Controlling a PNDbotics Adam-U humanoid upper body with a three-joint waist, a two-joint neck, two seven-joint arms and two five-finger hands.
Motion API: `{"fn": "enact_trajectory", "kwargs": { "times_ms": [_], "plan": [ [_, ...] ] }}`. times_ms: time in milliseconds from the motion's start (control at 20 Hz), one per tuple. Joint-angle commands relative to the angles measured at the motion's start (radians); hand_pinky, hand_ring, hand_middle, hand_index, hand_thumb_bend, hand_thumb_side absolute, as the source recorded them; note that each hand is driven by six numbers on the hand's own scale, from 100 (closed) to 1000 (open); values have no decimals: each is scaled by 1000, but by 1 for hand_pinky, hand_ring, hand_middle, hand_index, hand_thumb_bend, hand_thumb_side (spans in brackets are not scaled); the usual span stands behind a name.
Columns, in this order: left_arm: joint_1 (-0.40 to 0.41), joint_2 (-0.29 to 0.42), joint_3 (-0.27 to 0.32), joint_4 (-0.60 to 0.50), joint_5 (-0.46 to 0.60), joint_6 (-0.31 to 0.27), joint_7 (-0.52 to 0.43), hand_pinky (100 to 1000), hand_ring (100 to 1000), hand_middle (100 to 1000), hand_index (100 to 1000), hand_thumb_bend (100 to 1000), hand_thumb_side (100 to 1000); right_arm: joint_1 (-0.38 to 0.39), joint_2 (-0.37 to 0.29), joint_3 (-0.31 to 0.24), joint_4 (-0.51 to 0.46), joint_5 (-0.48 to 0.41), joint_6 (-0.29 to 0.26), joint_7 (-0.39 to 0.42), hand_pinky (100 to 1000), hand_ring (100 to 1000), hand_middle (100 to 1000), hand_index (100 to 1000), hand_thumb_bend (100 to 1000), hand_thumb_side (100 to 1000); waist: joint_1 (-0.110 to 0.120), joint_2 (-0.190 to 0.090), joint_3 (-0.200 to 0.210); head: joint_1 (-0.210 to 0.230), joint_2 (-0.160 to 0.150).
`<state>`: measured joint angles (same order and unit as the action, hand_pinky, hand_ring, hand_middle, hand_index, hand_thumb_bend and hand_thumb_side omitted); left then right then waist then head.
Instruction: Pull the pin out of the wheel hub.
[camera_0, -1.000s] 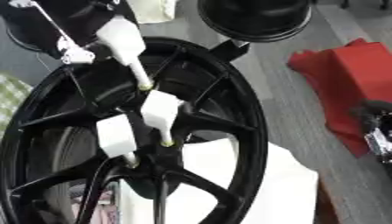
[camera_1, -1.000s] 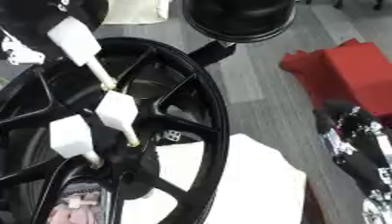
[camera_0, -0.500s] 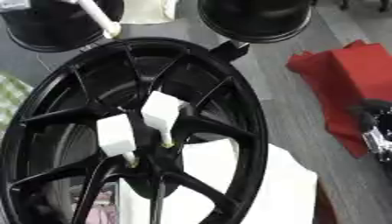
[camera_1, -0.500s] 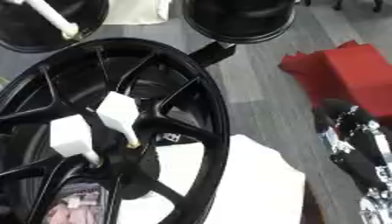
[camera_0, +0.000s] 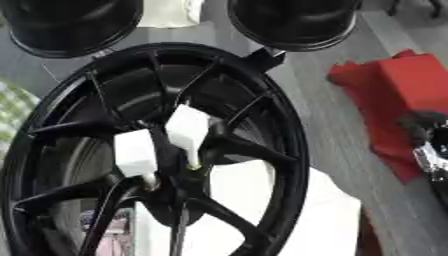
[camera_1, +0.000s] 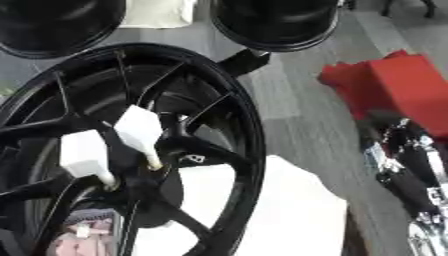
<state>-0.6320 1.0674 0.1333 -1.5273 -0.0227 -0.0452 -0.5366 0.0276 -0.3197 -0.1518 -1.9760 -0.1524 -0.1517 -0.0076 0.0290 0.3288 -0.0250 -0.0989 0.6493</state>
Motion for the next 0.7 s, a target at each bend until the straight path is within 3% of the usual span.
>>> {"fn": "enact_trajectory", "kwargs": {
  "times_ms": [50, 400, 700],
  "plan": [
    [46, 45, 53, -5, -3, -1, 32, 645, 515, 281, 325, 100, 139, -2, -4, -11, -24, -7, -3, -5, 985, 763, 570, 736, 256, 364, -2, -19, 3, 0, 5],
    [185, -11, 59, -73, -128, 17, 62, 646, 524, 296, 342, 100, 115, -10, 6, -12, -24, -14, -2, -7, 985, 762, 570, 735, 256, 364, -13, -16, 2, -1, 1],
    [283, -105, 64, -112, -222, 38, 116, 674, 566, 375, 427, 100, 150, -19, 16, -14, -24, -18, 3, -9, 985, 762, 569, 735, 257, 364, -17, -8, -2, 8, -7]
  ]
}}
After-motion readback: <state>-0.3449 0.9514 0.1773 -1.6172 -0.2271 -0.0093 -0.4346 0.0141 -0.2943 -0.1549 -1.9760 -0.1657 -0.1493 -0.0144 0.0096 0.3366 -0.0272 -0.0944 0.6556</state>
